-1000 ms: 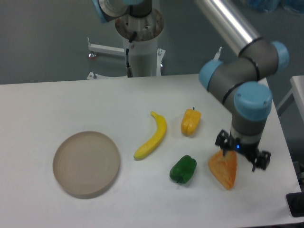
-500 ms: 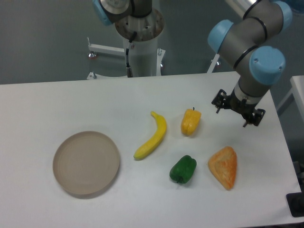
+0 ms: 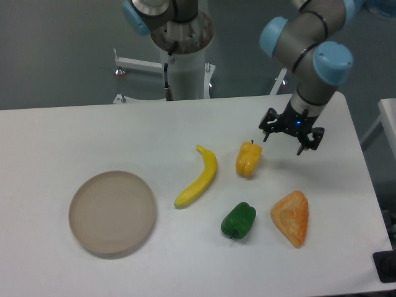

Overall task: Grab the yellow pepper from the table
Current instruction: 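Move the open gripper over the small yellow pepper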

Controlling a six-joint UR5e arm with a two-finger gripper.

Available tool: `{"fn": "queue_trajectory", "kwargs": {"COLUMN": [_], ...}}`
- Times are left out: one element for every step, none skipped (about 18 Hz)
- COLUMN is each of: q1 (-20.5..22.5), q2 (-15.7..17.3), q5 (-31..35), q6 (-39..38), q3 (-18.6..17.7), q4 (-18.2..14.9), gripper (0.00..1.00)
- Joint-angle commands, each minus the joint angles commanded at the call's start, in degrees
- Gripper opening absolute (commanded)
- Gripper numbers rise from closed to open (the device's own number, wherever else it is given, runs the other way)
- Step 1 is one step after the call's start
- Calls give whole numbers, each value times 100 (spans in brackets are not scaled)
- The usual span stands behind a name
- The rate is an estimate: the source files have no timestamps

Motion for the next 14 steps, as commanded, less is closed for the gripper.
{"fn": "queue_trajectory", "kwargs": {"q1": [-61,-105,-123,-132,-141,-141,-167,-176,-185,-220,-281,-290,-299,-299], "q2": [27,36,53,71,97,132,167,185,202,237,238,229,220,220], "q5": [18,26,27,27,35,35,27,27,27,27,35,35,35,35], "q6": [9,0,-8,0,-8,9,9,9,-17,-35,-35,-35,-26,-9], "q3": [-1,-10,-36,-97,-150,-203,-221,-221,-247,-273,-291,-300,-335,-405], "q4": [0,-8,-9,0,9,9,9,9,9,9,35,96,184,298], "gripper": [100,100,100,100,100,100,100,100,100,100,100,100,100,100]}}
